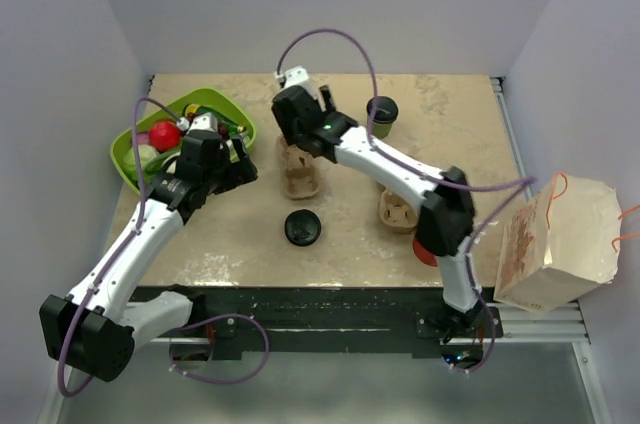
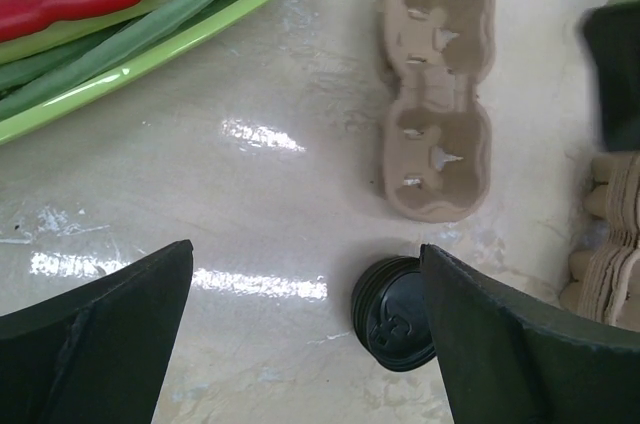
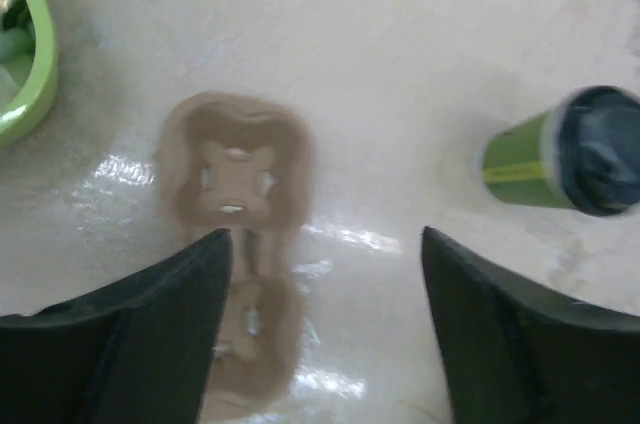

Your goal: Pack the takeout coffee

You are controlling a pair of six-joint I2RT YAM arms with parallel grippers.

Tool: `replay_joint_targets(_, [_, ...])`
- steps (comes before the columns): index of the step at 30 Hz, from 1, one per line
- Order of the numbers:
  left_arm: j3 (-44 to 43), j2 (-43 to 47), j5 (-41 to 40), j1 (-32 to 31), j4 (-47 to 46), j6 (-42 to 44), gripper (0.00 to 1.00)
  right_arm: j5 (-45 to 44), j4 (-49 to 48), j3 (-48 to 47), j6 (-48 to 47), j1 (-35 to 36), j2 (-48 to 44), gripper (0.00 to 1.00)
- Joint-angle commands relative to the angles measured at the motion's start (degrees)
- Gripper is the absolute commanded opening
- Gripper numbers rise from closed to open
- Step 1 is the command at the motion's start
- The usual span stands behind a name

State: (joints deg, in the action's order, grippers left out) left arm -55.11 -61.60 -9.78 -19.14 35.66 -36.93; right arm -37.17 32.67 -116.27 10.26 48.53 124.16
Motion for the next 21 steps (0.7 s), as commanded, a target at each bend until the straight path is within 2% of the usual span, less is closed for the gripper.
replay_joint_targets(1, [-0.9,-0.4,3.0,0.4,-6.4,0.2,1.00,-9.8,-7.6,12.8,-3.3,-2.4,-25.7,0.94])
replay_joint_targets(3, [-0.4,-1.1,6.1,0.4,-8.7,1.1,1.00,-12.7,-5.9,20.0,-1.8,-5.3,-32.3,0.98])
replay_joint_targets(4, [-0.3,-1.7,6.9,0.4,-10.8,1.3,1.00,-12.9,-3.8,21.6,-0.2,-7.6,-38.7,0.98])
replay_joint_targets(5, [0.0,-2.0,8.3,0.4,-11.8,1.6,1.00,-12.3,-1.3,22.8,1.2,-9.1,-41.0,0.98])
replay_joint_targets(6, [0.0,-2.6,8.7,0.4,-12.7,2.1,1.00,-12.5,4.9,24.1,5.1,-10.7,-43.5,0.98])
replay_joint_targets(8, [-0.3,-4.2,10.7,0.4,-14.9,2.6,1.00,-15.4,11.2,24.4,9.2,-15.2,-48.1,0.98])
replay_joint_targets(9, [-0.3,-4.9,11.2,0.4,-15.4,3.0,1.00,-18.7,17.7,24.2,13.3,-17.0,-49.1,0.98])
replay_joint_targets(13, [-1.3,-8.8,13.9,0.4,-16.9,3.4,1.00,-18.8,28.2,24.6,18.2,-30.4,-51.9,0.98])
replay_joint_targets(15, [-0.9,-9.6,15.0,0.5,-17.9,3.3,1.00,-22.5,35.8,25.1,24.8,-33.8,-51.3,0.98])
replay_joint_targets(17, [-1.1,-10.6,16.4,0.5,-18.4,3.3,1.00,-22.7,36.0,26.7,25.0,-41.1,-50.9,0.98])
replay_joint_targets(19, [-1.5,-11.3,16.7,0.5,-17.6,3.4,1.00,-18.2,33.1,29.8,22.2,-48.3,-50.2,0.98])
replay_joint_targets(21, [-1.6,-11.3,16.7,0.5,-17.5,3.4,1.00,-17.7,33.3,31.4,23.2,-52.0,-49.4,0.98])
